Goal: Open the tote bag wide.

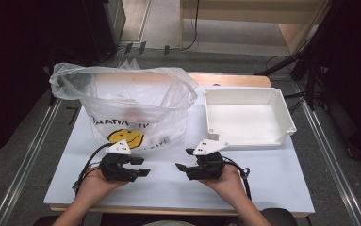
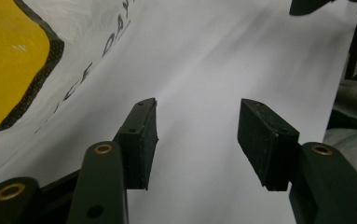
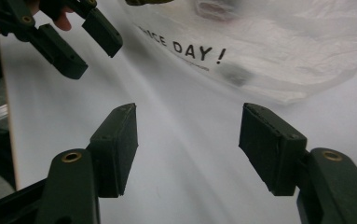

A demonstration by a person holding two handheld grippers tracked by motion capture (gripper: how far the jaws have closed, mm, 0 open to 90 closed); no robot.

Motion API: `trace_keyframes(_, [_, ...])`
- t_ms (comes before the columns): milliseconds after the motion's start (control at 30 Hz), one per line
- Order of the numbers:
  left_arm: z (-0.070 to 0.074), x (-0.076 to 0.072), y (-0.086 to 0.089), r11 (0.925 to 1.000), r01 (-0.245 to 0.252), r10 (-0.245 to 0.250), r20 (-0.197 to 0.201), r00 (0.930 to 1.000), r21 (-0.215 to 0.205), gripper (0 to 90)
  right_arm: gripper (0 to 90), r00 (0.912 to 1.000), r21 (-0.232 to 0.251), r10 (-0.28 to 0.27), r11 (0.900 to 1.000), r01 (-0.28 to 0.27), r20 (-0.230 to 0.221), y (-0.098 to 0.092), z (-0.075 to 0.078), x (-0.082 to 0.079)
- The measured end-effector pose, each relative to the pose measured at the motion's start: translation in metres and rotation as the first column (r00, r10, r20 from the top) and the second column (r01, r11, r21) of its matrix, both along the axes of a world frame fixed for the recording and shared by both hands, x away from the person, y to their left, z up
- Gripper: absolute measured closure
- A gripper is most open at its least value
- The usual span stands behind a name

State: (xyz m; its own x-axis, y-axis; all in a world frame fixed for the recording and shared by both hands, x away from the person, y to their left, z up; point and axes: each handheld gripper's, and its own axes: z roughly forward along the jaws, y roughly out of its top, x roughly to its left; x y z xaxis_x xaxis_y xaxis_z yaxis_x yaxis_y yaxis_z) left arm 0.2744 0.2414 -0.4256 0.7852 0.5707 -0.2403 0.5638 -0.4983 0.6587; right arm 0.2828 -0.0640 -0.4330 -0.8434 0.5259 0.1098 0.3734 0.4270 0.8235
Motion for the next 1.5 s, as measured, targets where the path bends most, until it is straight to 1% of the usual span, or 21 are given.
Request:
trace_keyframes(33, [0.003, -0.001, -0.001, 1.0000, 0.006, -0.006, 0.000, 1.0000, 0.007, 51.1, 38.2, 0.9994, -0.002, 0.016, 1.000, -0.016, -0.030, 0.001, 0.002, 0.001])
trace_keyframes(67, [0.009, -0.003, -0.002, 0.9997, 0.013, -0.014, 0.019, 0.9997, 0.020, 53.0, 38.2, 0.9980, -0.011, 0.022, 1.000, -0.022, -0.060, 0.004, 0.004, 0.003])
trace_keyframes(133, [0.015, -0.006, -0.002, 0.9996, 0.024, -0.024, 0.034, 0.9991, 0.013, 54.2, 38.7, 0.9982, -0.015, 0.025, 1.000, -0.025, -0.055, 0.005, 0.008, 0.004])
trace_keyframes(233, [0.022, -0.006, 0.000, 0.9998, 0.020, -0.020, 0.024, 0.9995, -0.001, 55.2, 39.4, 0.9987, -0.008, 0.027, 1.000, -0.028, -0.043, 0.006, 0.014, 0.004])
trace_keyframes(267, [0.031, -0.005, 0.004, 0.9998, 0.011, -0.011, 0.009, 0.9999, -0.019, 55.8, 41.7, 0.9988, 0.005, 0.034, 0.999, -0.034, -0.036, 0.005, 0.022, 0.005])
trace_keyframes(300, [0.031, -0.005, 0.004, 0.9998, 0.011, -0.011, 0.009, 0.9999, -0.019, 56.2, 41.7, 0.9988, 0.005, 0.034, 0.999, -0.034, -0.036, 0.005, 0.022, 0.005])
trace_keyframes(400, [0.045, 0.001, 0.012, 0.9994, -0.009, 0.009, -0.005, 1.0000, -0.034, 58.7, 42.7, 0.9935, 0.007, 0.091, 0.996, -0.091, -0.067, 0.004, 0.036, 0.011])
trace_keyframes(433, [0.050, 0.004, 0.015, 0.9985, -0.019, 0.018, -0.017, 0.9997, -0.052, 59.8, 43.6, 0.9932, 0.003, 0.100, 0.995, -0.100, -0.060, 0.005, 0.039, 0.012])
trace_keyframes(467, [0.053, 0.005, 0.017, 0.9978, -0.023, 0.022, -0.017, 0.9996, -0.062, 59.8, 44.4, 0.9944, -0.003, 0.101, 0.995, -0.101, -0.031, 0.005, 0.043, 0.013])
trace_keyframes(500, [0.058, 0.008, 0.020, 0.9970, -0.031, 0.030, -0.012, 0.9995, -0.071, 60.1, 46.4, 0.9948, -0.006, 0.099, 0.995, -0.099, -0.023, 0.005, 0.046, 0.015])
trace_keyframes(633, [0.069, 0.011, 0.025, 0.9949, -0.038, 0.038, 0.007, 0.9992, -0.094, 63.0, 50.4, 0.9951, -0.002, 0.095, 0.995, -0.095, -0.026, 0.002, 0.062, 0.023])
trace_keyframes(667, [0.077, 0.012, 0.028, 0.9941, -0.041, 0.042, 0.013, 0.9990, -0.101, 64.2, 50.4, 0.9949, 0.001, 0.097, 0.995, -0.097, -0.025, 0.002, 0.066, 0.026])
trace_keyframes(767, [0.087, 0.015, 0.030, 0.9930, -0.076, 0.075, -0.017, 0.9971, -0.091, 66.7, 51.3, 0.9947, 0.023, 0.098, 0.995, -0.097, -0.032, 0.000, 0.076, 0.031])
trace_keyframes(833, [0.090, 0.015, 0.031, 0.9935, -0.082, 0.081, -0.013, 0.9966, -0.079, 70.6, 53.5, 0.9953, 0.026, 0.094, 0.995, -0.093, -0.026, -0.001, 0.080, 0.033])
trace_keyframes(867, [0.093, 0.015, 0.031, 0.9944, -0.079, 0.079, 0.002, 0.9968, -0.070, 70.6, 54.1, 0.9956, 0.028, 0.092, 0.995, -0.091, -0.020, -0.001, 0.084, 0.034])
trace_keyframes(900, [0.095, 0.016, 0.032, 0.9946, -0.079, 0.079, -0.001, 0.9969, -0.068, 72.8, 56.3, 0.9959, 0.036, 0.090, 0.995, -0.090, -0.005, -0.001, 0.093, 0.037])
trace_keyframes(967, [0.099, 0.018, 0.033, 0.9951, -0.075, 0.075, -0.003, 0.9972, -0.065, 75.1, 56.4, 0.9960, 0.037, 0.090, 0.995, -0.090, 0.001, -0.001, 0.096, 0.038])
trace_keyframes(1000, [0.104, 0.021, 0.034, 0.9949, -0.076, 0.076, 0.001, 0.9971, -0.067, 76.2, 57.3, 0.9959, 0.039, 0.089, 0.995, -0.090, 0.012, 0.000, 0.104, 0.040])
trace_keyframes(1233, [0.129, 0.028, 0.035, 0.9946, -0.073, 0.075, 0.035, 0.9965, -0.074, 76.4, 63.5, 0.9945, 0.058, 0.098, 0.993, -0.100, 0.036, 0.003, 0.127, 0.049])
trace_keyframes(1400, [0.147, 0.040, 0.040, 0.9947, -0.071, 0.074, 0.047, 0.9961, -0.074, 77.4, 69.3, 0.9942, 0.053, 0.105, 0.993, -0.106, 0.023, 0.007, 0.140, 0.058])
trace_keyframes(1500, [0.158, 0.047, 0.045, 0.9910, -0.105, 0.110, 0.063, 0.9919, -0.084, 77.4, 71.7, 0.9939, 0.041, 0.108, 0.993, -0.109, 0.019, 0.012, 0.146, 0.063])
